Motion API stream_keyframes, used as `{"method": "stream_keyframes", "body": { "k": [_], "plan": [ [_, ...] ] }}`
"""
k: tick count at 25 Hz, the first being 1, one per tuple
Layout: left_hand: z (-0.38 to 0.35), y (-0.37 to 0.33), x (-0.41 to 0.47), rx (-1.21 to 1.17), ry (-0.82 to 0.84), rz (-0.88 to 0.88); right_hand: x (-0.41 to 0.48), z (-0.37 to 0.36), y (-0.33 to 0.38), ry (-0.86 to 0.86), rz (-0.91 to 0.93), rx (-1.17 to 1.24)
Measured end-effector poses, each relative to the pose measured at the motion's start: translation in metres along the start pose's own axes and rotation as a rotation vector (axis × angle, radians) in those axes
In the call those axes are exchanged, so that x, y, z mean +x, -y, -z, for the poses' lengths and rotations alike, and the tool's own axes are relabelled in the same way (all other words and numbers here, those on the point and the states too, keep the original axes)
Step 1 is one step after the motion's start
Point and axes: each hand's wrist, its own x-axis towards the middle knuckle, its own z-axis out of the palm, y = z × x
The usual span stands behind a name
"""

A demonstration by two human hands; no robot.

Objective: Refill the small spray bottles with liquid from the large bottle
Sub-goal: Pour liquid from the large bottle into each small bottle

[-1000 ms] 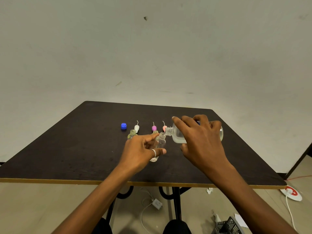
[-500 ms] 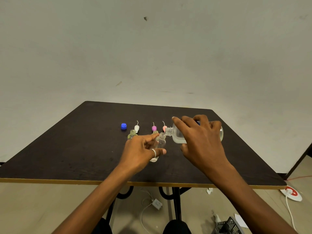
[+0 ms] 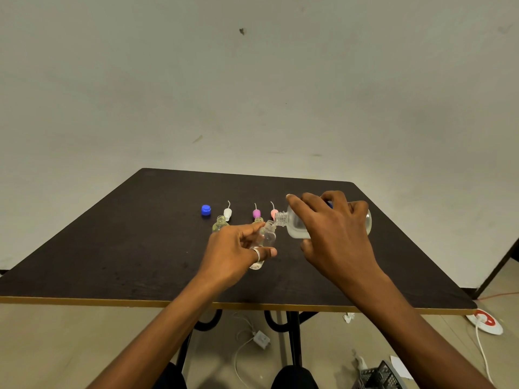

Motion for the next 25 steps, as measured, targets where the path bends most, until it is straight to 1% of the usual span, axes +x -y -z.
{"method": "stream_keyframes", "body": {
  "k": [25],
  "plan": [
    [-0.0001, 0.0002, -0.0001, -0.014, 0.006, -0.006, 0.0004, 0.0000, 0.0003, -0.005, 0.002, 0.002]
  ]
}}
